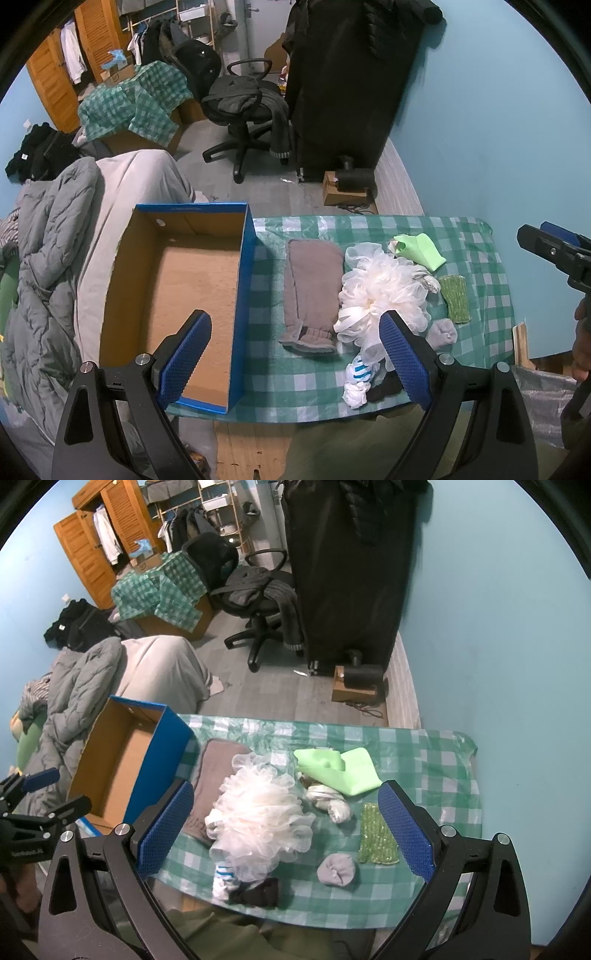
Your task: Organize soft objects
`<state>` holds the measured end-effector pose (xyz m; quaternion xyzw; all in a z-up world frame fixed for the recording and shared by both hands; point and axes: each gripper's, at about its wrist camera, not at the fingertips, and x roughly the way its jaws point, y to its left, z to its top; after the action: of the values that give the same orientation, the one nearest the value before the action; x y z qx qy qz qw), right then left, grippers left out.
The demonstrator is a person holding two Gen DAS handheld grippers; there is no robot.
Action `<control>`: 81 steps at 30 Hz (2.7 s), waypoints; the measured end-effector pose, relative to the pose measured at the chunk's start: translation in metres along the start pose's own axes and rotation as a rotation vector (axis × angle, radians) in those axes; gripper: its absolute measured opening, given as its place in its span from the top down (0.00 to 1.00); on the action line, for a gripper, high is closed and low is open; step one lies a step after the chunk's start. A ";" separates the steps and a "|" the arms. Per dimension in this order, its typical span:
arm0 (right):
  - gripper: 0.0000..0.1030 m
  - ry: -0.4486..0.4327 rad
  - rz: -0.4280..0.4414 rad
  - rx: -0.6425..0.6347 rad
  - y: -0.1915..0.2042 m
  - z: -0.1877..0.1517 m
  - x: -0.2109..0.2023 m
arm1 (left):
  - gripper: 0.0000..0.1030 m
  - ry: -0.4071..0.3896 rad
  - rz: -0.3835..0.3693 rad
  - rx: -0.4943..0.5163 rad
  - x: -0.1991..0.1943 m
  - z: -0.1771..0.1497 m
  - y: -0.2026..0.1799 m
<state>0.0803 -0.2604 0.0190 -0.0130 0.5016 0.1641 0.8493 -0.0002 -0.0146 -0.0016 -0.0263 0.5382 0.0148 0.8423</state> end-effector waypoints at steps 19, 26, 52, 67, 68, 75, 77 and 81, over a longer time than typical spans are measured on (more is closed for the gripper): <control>0.04 0.007 0.004 0.001 -0.002 -0.003 0.002 | 0.09 0.006 -0.007 0.010 0.006 -0.004 -0.002; 0.04 0.010 0.007 0.000 -0.003 -0.001 0.004 | 0.09 0.010 -0.008 0.014 0.006 0.001 -0.006; 0.04 0.021 0.011 -0.006 -0.005 0.000 0.009 | 0.09 0.019 -0.007 0.015 0.010 0.012 -0.024; 0.04 0.030 0.009 -0.001 -0.008 0.000 0.010 | 0.09 0.038 -0.030 0.026 0.019 0.015 -0.038; 0.04 0.032 0.008 0.000 -0.008 -0.001 0.010 | 0.09 0.042 -0.034 0.029 0.019 0.014 -0.039; 0.04 0.051 -0.011 0.016 -0.025 -0.014 0.015 | 0.09 0.061 -0.048 0.085 0.030 0.013 -0.049; 0.04 0.056 -0.014 0.028 -0.036 -0.017 0.015 | 0.09 0.070 -0.048 0.105 0.037 0.013 -0.053; 0.04 0.065 -0.024 0.052 -0.051 -0.025 0.019 | 0.09 0.097 -0.054 0.130 0.051 0.012 -0.062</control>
<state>0.0821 -0.3083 -0.0169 -0.0024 0.5330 0.1402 0.8344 0.0351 -0.0756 -0.0407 0.0131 0.5771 -0.0443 0.8153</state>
